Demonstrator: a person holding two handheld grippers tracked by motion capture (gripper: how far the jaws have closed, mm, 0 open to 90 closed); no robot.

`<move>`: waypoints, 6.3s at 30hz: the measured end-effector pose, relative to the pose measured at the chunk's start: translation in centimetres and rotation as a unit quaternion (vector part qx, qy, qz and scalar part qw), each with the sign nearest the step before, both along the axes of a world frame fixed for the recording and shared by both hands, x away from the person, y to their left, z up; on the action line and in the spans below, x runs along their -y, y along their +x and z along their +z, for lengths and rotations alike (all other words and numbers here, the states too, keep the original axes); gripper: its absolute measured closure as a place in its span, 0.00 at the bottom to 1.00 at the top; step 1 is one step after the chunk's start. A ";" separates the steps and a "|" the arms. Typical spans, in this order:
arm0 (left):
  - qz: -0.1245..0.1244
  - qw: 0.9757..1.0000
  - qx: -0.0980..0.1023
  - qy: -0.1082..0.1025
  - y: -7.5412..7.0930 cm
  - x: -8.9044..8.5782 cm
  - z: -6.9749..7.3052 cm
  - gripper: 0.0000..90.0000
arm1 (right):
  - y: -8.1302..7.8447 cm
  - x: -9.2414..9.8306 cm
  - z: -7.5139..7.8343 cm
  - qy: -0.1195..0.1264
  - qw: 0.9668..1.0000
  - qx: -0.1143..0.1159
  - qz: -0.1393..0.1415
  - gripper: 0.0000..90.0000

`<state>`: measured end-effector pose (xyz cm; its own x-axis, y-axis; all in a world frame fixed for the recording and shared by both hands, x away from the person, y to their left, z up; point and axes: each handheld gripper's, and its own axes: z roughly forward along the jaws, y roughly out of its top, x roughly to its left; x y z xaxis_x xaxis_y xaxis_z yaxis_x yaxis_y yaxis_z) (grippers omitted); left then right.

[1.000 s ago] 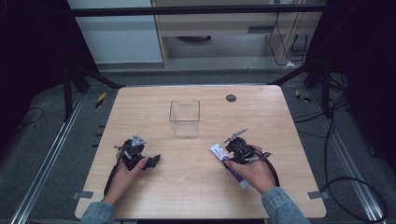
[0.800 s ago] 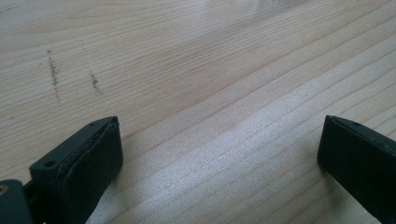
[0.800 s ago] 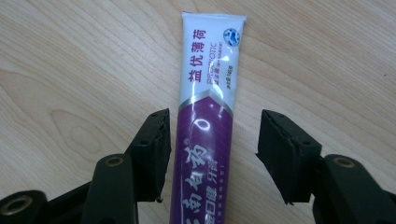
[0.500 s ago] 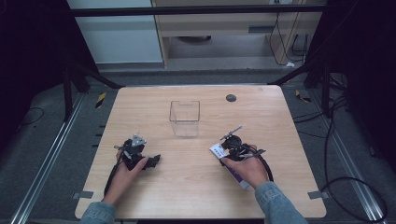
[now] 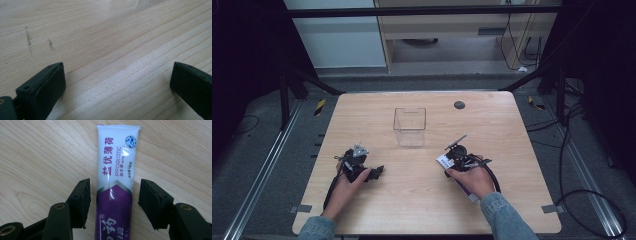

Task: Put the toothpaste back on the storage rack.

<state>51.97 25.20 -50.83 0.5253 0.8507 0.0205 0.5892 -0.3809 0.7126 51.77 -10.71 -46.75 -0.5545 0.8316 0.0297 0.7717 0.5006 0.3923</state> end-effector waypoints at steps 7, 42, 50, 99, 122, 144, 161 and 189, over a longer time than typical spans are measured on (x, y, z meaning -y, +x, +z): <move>0.000 1.000 0.000 0.000 0.0 0.0 0.0 0.00 | 0.2 -0.3 -0.3 -0.005 1.000 -0.008 -0.001 0.49; 0.000 1.000 0.000 0.000 0.0 0.0 0.0 0.00 | 0.3 -0.9 -0.1 -0.040 0.999 -0.001 0.022 0.73; 0.000 1.000 0.000 0.000 0.0 0.0 0.0 0.00 | 0.2 -1.1 0.3 -0.045 0.999 0.001 0.025 0.83; 0.000 1.000 0.000 0.000 0.0 0.0 0.0 0.00 | 1.6 3.5 8.6 0.074 0.986 0.148 -0.034 0.88; 0.000 1.000 0.000 0.000 0.0 0.0 0.0 0.00 | 4.2 1.4 11.2 0.122 0.961 0.238 -0.067 0.88; -0.001 1.000 0.000 0.000 0.0 0.0 0.0 0.00 | 5.6 -1.5 13.3 0.149 0.944 0.289 -0.058 0.88; 0.001 1.000 0.000 -0.002 0.0 0.0 0.0 0.00 | 7.1 -4.0 14.9 0.177 0.932 0.311 -0.049 0.88; 0.000 1.000 0.000 -0.002 0.0 0.0 0.0 0.00 | 8.8 -7.7 15.7 0.193 0.921 0.335 -0.043 0.88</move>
